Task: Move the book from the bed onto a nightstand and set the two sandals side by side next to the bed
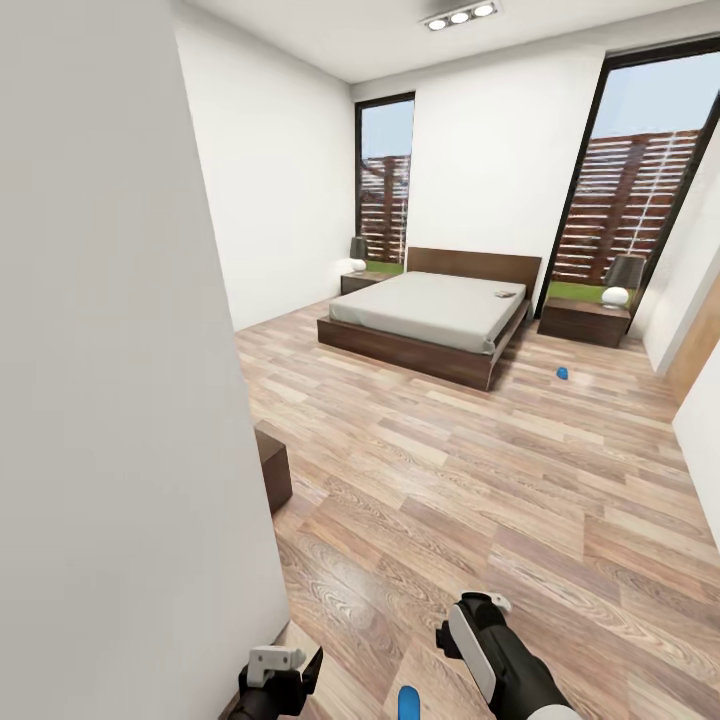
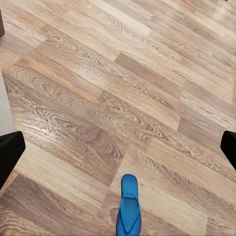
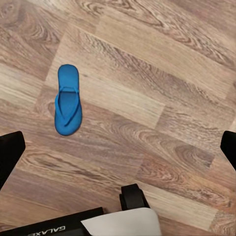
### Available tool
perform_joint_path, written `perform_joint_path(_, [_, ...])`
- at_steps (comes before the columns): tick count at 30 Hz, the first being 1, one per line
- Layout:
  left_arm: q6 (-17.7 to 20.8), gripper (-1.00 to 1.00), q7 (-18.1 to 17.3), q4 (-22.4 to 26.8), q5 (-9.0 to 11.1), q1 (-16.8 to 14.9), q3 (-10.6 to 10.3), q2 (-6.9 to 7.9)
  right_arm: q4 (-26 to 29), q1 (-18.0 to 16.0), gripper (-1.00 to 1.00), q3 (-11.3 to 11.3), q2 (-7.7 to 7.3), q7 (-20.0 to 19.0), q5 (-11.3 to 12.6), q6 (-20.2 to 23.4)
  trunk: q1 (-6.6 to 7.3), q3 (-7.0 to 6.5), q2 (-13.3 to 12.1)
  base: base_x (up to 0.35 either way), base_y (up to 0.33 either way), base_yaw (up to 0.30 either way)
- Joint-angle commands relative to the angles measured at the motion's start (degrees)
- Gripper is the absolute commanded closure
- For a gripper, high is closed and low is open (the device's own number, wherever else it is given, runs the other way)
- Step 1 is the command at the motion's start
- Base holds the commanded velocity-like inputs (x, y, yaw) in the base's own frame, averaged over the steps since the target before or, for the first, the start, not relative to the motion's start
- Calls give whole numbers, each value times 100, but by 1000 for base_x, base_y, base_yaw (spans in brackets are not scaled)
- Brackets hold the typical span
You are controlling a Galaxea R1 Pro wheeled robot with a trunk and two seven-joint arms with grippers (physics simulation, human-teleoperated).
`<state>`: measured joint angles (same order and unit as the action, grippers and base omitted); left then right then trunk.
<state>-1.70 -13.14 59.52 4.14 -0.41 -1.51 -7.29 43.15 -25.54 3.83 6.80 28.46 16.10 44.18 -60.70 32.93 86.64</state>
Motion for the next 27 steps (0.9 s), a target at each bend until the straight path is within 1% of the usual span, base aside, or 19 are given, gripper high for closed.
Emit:
perform_joint_path(1, [-6, -100, -22, -2, 43, -3, 2, -1, 3, -3, -100, 19, -3, 54, 59, 12, -22, 24, 45, 0, 0, 0])
perform_joint_path(8, [-6, -100, -22, -2, 43, -3, 2, -1, -19, -3, -100, 16, -3, 43, 60, 10, -176, 150, 325, 0, 0, 0])
perform_joint_path(17, [-6, -100, -22, -2, 43, -3, 0, -1, -224, -3, -100, 21, -3, 37, 60, 4, -374, 311, 686, 0, 0, 0])
perform_joint_path(27, [-6, -100, -22, -3, 43, -3, 1, -1, -244, -3, -100, 22, -3, 37, 60, 3, -593, 491, 1087, 0, 0, 0])
